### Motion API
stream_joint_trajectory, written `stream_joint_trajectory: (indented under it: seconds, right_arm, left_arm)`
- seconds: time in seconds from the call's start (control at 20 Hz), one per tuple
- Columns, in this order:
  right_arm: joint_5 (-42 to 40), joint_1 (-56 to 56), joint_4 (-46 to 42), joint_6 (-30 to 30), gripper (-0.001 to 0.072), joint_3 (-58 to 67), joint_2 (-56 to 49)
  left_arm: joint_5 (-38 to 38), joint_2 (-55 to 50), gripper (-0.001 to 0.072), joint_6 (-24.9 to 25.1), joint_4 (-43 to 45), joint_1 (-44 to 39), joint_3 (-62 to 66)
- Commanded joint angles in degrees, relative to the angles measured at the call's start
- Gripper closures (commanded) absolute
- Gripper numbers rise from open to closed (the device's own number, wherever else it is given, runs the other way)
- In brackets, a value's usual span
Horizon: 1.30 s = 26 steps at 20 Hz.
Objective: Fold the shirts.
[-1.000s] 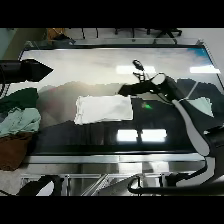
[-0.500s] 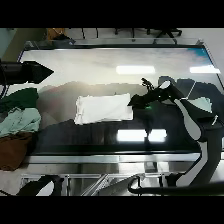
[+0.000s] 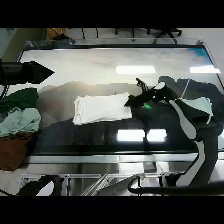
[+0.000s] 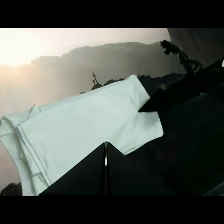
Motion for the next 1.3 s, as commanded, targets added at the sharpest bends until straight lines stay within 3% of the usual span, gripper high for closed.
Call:
stream_joint_trajectory:
  seconds: [0.0,0.4,0.7,0.85,1.0,1.25]
  right_arm:
    - [0.2,-5.2,2.2,0.5,0.0694,5.5,5.4]
    - [4.5,-35.5,2.1,10.6,0.0694,15.1,19.5]
    - [16.0,-57.5,-1.8,17.7,0.0694,15.0,23.8]
    - [24.8,-61.4,-14.1,21.2,0.0694,14.8,23.9]
    - [28.5,-61.4,-23.1,22.4,0.0694,13.2,24.2]
    - [27.6,-61.4,-22.3,24.6,0.0694,11.3,24.6]
  left_arm:
    - [0.0,0.0,0.0693,0.0,-0.1,0.0,0.0]
    - [-2.3,0.0,0.0693,0.0,-0.1,0.0,0.0]
    - [-3.7,0.0,0.0693,0.0,-0.1,0.0,0.0]
    - [-4.4,0.0,0.0693,0.9,0.0,0.0,0.0]
    - [-4.6,0.0,0.0693,1.4,0.0,0.0,0.0]
    - [-4.6,0.0,0.0693,1.9,0.0,0.0,0.0]
